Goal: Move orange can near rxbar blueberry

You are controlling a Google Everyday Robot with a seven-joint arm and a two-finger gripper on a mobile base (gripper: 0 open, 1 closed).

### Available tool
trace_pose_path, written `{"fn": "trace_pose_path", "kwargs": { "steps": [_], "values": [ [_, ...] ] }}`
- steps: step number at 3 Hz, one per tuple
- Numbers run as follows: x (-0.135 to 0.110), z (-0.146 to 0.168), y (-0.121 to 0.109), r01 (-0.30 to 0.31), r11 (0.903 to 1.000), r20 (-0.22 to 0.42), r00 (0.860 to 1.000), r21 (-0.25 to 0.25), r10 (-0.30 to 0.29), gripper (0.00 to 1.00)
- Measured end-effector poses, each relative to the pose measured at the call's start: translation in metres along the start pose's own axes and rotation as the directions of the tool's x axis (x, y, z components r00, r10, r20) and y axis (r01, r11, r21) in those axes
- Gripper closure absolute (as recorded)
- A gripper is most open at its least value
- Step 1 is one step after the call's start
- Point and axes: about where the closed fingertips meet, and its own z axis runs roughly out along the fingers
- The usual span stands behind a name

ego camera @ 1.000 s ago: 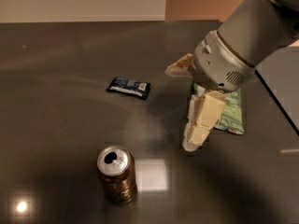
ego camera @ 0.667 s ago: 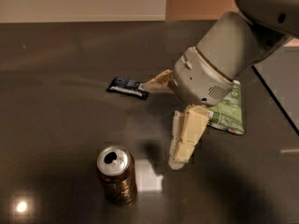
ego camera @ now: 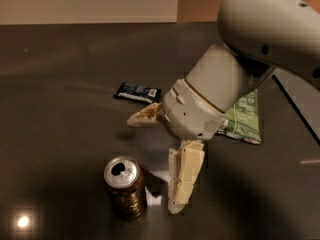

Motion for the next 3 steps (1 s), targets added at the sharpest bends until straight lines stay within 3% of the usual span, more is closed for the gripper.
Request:
{"fn": "trace_pose_path", "kwargs": {
  "steps": [2, 3],
  "values": [
    [-0.016, 0.023, 0.005, 0.047, 0.9989, 0.022, 0.999, -0.009, -0.047, 0.00],
    [-0.021, 0.028, 0.006, 0.045, 0.9990, 0.033, 0.998, -0.007, -0.045, 0.17]
  ]
}}
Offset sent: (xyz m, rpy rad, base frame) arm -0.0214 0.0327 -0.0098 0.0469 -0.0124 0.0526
